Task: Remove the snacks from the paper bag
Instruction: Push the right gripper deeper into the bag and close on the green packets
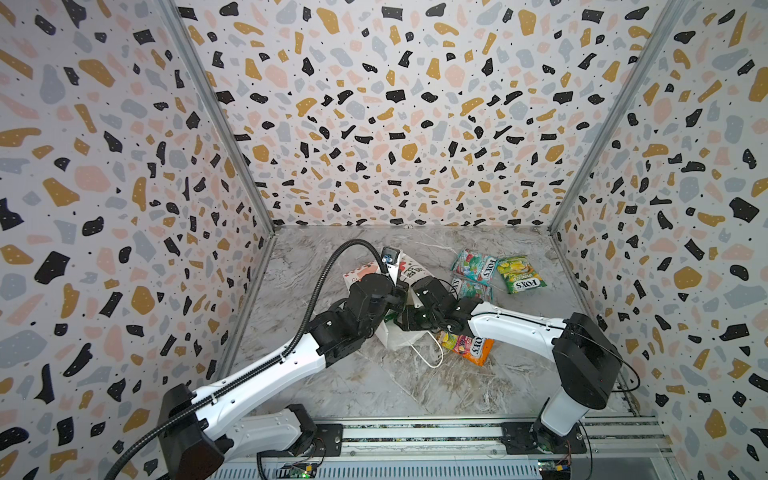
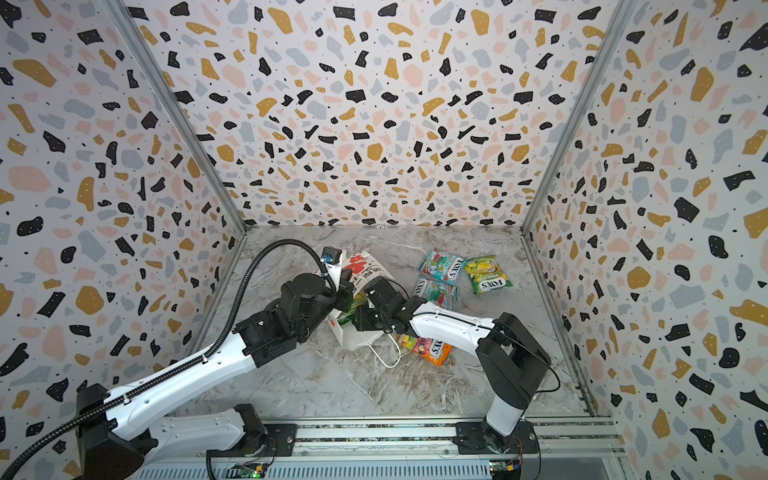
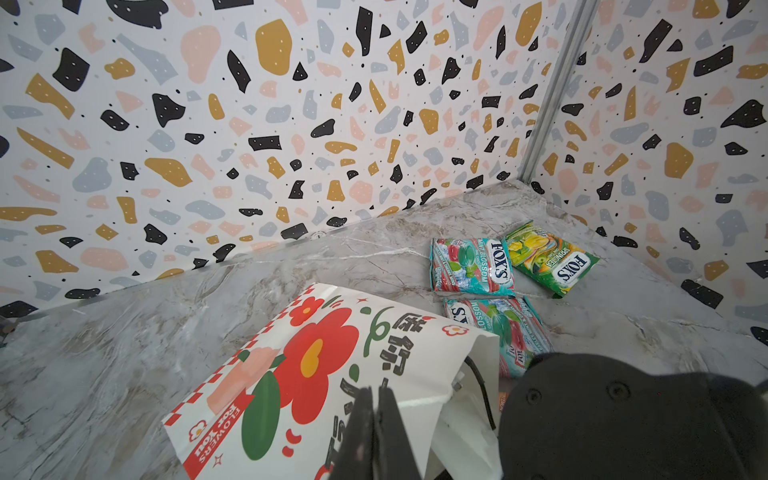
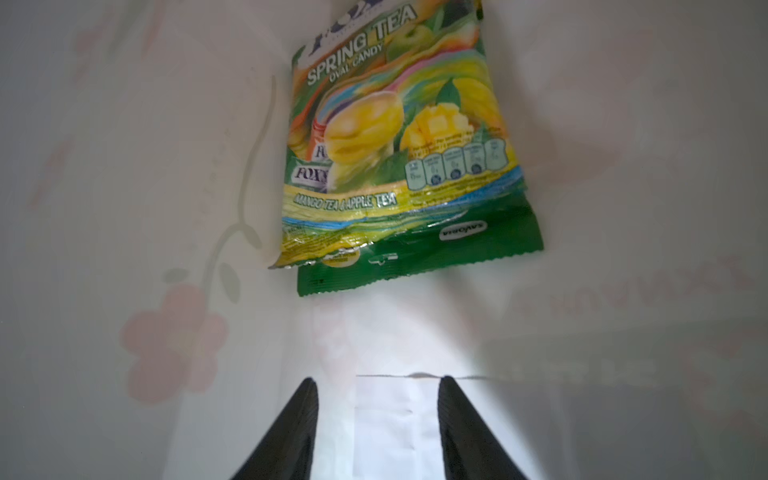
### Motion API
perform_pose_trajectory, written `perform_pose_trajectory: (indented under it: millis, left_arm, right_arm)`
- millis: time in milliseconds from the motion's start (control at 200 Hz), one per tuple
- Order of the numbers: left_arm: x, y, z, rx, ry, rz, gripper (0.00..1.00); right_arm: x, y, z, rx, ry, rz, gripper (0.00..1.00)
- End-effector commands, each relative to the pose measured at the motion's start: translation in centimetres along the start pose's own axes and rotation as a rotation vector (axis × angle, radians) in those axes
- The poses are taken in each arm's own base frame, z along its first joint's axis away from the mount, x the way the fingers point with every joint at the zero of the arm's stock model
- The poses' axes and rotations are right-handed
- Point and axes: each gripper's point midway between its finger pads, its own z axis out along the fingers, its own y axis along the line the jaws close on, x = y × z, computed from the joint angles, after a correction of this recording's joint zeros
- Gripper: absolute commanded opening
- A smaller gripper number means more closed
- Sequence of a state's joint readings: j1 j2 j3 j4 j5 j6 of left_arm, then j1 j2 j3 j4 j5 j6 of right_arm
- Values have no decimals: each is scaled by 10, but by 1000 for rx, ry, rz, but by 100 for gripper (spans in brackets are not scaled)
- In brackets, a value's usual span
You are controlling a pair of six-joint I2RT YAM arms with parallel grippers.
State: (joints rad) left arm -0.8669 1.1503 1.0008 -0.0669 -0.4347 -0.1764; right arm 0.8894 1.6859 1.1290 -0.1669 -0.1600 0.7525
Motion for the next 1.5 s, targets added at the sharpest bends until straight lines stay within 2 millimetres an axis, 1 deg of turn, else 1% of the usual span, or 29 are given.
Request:
perform_pose_trajectory:
  millis: [0,90,240,315,436,506,671,921,1046,1171,1292,1492]
  left_arm:
    - [-8,7,-1,-37,-37,-23,0]
    - [-9,7,-1,-39,-41,-25,0]
    - [-10,3,-2,-15,-43,-30,0]
    - [-11,2,-2,-7,-43,-31,0]
    - [-12,2,-4,-1,-49,-34,0]
    - [-13,1,-5,4,-51,-37,0]
    - [-13,0,-5,15,-53,-40,0]
    - [-14,-1,-5,21,-55,-39,0]
    - [-14,-2,-6,29,-55,-39,0]
    - [-15,-2,-7,29,-60,-42,0]
    - [-15,-3,-6,31,-58,-40,0]
    - [-13,-3,-6,32,-55,-40,0]
  right_arm:
    - [-7,6,-19,42,-28,-42,51]
    - [-3,5,-22,57,-33,-57,52]
    - [0,17,-17,-22,-21,-59,53]
    - [-3,22,-10,-55,-24,-43,53]
    - [-14,28,-2,-88,-46,-11,52]
    - [-21,27,4,-87,-59,12,52]
    - [-35,15,17,-96,-94,86,52]
    - [-53,16,27,-139,-140,143,52]
    - [-61,6,33,-126,-170,187,51]
    - [-64,-3,37,-106,-181,212,51]
    - [-64,-9,41,-85,-181,225,52]
    - [-71,-15,45,-76,-195,239,53]
